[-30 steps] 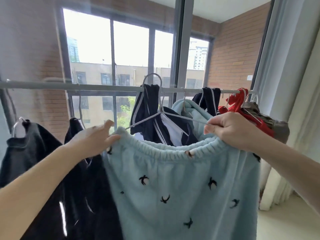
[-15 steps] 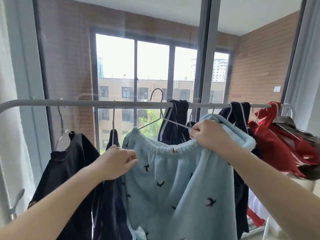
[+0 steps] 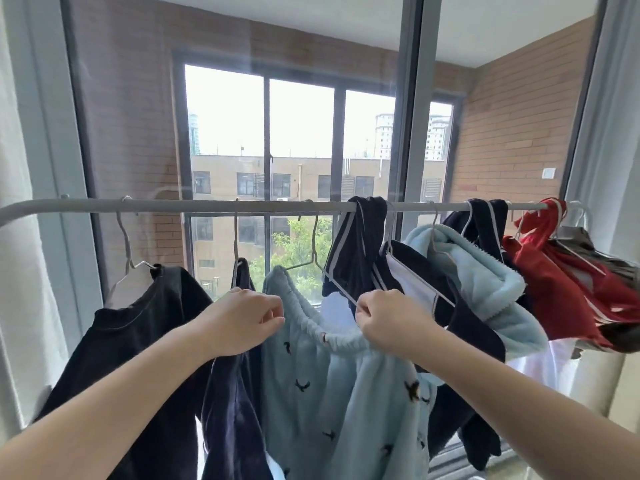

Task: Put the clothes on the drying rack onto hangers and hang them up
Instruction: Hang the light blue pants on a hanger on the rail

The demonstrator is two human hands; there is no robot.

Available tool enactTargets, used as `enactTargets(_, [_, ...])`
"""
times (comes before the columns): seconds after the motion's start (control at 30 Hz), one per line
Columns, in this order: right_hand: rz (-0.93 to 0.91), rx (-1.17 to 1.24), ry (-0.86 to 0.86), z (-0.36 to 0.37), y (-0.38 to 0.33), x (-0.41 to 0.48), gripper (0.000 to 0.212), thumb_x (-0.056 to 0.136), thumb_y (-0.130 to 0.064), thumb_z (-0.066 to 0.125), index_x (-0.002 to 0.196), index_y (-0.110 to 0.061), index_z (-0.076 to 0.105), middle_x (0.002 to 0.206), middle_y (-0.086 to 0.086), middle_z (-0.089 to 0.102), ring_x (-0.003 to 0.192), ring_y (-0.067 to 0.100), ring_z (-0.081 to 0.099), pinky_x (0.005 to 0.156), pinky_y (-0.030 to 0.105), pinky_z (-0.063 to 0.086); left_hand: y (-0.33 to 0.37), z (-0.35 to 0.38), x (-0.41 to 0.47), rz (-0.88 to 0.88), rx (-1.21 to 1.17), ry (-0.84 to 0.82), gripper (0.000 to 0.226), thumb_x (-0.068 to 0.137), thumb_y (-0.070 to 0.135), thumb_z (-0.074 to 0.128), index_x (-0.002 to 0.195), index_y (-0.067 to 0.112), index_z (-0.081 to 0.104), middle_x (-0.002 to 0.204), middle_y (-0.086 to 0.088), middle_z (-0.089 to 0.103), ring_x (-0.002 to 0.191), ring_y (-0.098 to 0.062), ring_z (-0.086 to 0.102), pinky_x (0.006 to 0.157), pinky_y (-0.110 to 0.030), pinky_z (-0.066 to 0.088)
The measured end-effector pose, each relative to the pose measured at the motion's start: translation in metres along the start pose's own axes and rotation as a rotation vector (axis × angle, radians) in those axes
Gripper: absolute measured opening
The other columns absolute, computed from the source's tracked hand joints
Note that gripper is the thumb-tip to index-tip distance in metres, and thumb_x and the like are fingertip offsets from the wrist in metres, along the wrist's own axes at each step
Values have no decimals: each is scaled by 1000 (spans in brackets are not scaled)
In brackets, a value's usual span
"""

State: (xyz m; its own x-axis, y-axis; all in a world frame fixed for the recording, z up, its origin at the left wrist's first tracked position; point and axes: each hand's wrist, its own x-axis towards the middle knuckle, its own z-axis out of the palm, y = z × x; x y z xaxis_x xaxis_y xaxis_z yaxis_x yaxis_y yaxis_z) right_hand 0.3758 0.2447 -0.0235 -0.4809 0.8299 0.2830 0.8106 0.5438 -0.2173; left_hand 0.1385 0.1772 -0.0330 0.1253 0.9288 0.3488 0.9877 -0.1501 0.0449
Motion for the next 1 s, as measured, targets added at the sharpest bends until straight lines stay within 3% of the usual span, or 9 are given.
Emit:
enactTargets(0.13, [-11, 32, -71, 2, -7, -5, 19, 90, -20, 42, 72, -23, 48, 83, 2, 58, 76, 22, 55, 55, 28, 38, 4, 3, 4, 10, -1, 11, 32, 95, 38, 44, 127, 30, 44, 91, 17, 62, 77, -2, 60, 78, -27, 53])
enactTargets(0.27, [-55, 24, -129, 4, -14, -8, 18, 94, -25, 40, 96, -17, 56, 97, 7, 63, 87, 26, 60, 69, 33, 44, 15, 1, 16, 17, -3, 18, 63, 96, 28, 43, 147, 39, 7, 125, 8, 56, 84, -15, 64, 74, -37, 57])
enactTargets(0.37, [-91, 79, -255, -3, -7, -3, 33, 100, -38, 35, 101, -14, 58, 101, 7, 65, 90, 22, 61, 83, 39, 49, 21, 0, 34, 32, 17, -5, 76, 94, 12, 42, 148, 44, -1, 142, 1, 43, 80, -16, 65, 64, -36, 59])
enactTargets(0.43, [-68, 146, -143, -15, 10, 13, 36, 100, -38, 36, 98, -13, 61, 103, 5, 65, 97, 16, 58, 93, 38, 46, 22, 1, 45, 44, 45, -33, 82, 91, 3, 41, 146, 48, 1, 137, 1, 44, 76, -13, 62, 59, -34, 58])
enactTargets(0.53, [76, 34, 220, -38, 50, 45, 24, 96, -32, 44, 93, -15, 59, 99, 4, 60, 100, 25, 61, 80, 32, 43, 22, 6, 56, 29, 61, -57, 78, 89, -3, 38, 146, 44, 12, 133, 5, 44, 79, -11, 60, 62, -32, 57])
enactTargets(0.63, [261, -39, 35, -42, 80, 77, 31, 96, -25, 46, 115, -3, 56, 111, 16, 63, 102, 33, 62, 82, 37, 48, 26, 12, 62, 19, 59, -22, 70, 89, -5, 37, 144, 37, 25, 142, 11, 39, 78, -7, 60, 60, -24, 56])
enactTargets(0.73, [337, 179, -80, -27, 86, 100, 19, 94, -19, 44, 101, -4, 55, 90, 15, 66, 72, 26, 67, 61, 31, 56, 33, 13, 64, 0, 74, 0, 63, 88, -6, 36, 139, 33, 35, 139, 12, 41, 77, -7, 58, 62, -21, 53])
enactTargets(0.83, [277, 222, -16, -22, 90, 124, 16, 95, -21, 43, 89, -8, 50, 74, 9, 55, 58, 21, 55, 52, 27, 47, 43, 11, 65, -58, 115, 18, 62, 88, -6, 35, 137, 33, 37, 136, 16, 45, 77, -6, 54, 56, -16, 42])
enactTargets(1.0, [273, 381, -35, -25, 97, 140, 16, 93, -17, 50, 80, -7, 53, 73, 13, 57, 51, 22, 51, 44, 28, 43, 78, -12, 80, -207, 226, 481, 32, 90, 5, 45, 110, 23, 62, 97, 7, 68, 77, -13, 63, 68, -25, 50])
